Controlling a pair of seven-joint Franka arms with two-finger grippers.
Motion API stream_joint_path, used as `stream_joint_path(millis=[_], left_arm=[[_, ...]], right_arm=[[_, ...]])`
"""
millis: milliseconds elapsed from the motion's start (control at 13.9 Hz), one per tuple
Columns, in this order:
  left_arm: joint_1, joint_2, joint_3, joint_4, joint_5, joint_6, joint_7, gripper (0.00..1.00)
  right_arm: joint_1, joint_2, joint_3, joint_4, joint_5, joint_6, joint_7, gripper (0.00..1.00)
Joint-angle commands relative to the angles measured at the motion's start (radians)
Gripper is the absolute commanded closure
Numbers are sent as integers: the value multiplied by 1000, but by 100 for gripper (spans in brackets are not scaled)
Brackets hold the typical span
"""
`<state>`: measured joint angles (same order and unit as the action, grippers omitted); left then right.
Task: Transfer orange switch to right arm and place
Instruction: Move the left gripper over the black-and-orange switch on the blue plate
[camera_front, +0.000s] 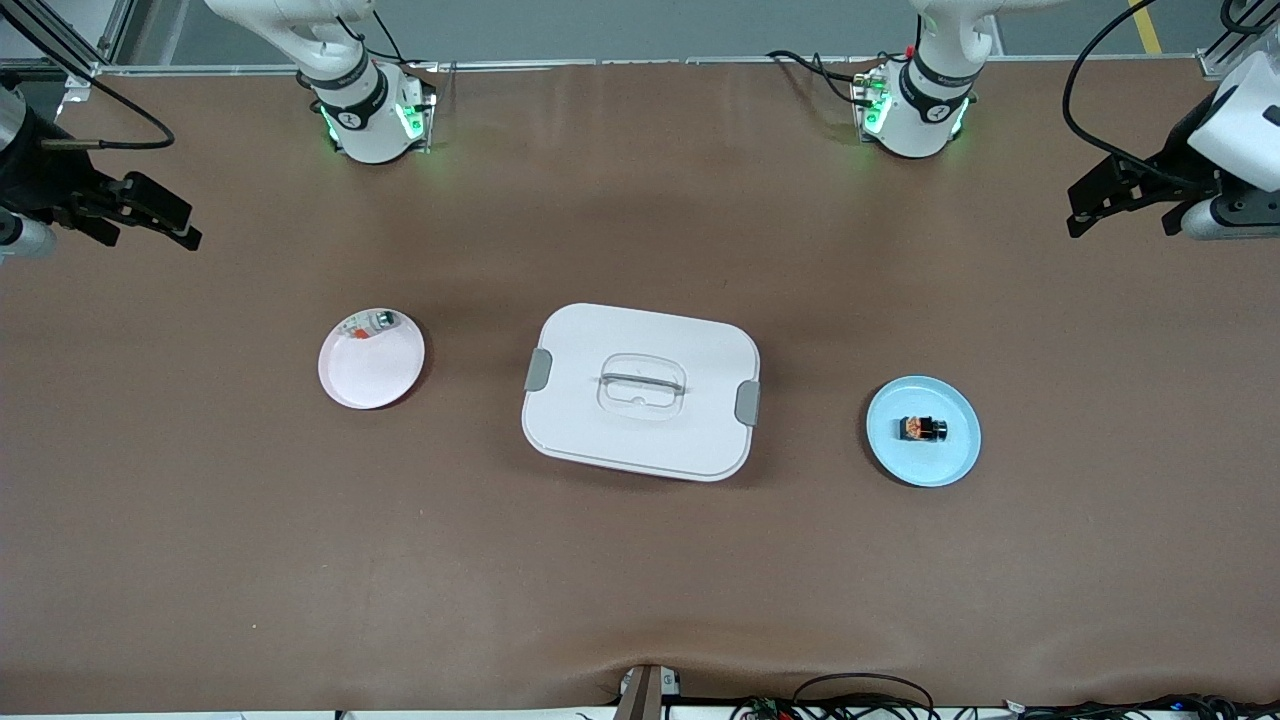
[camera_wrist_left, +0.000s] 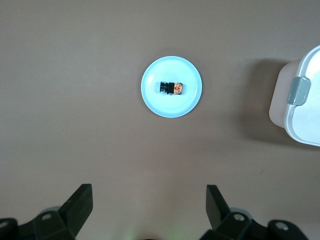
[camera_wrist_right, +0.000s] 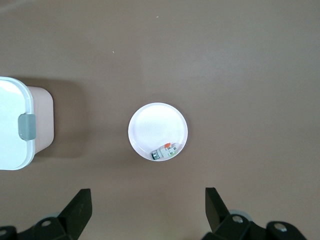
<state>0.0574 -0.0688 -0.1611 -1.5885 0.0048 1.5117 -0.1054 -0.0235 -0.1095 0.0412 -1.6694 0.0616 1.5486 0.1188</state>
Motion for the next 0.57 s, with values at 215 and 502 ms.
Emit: stream_joint_path(millis=[215,502], left_arm=[[2,122,0,28,-9,62,7,0],[-7,228,-3,1,30,152,-11,0]], right_arm=[[-18,-22,11,-18,-9,2,-5,0],[-13,-22,16,-20,-29,5,-7,0]])
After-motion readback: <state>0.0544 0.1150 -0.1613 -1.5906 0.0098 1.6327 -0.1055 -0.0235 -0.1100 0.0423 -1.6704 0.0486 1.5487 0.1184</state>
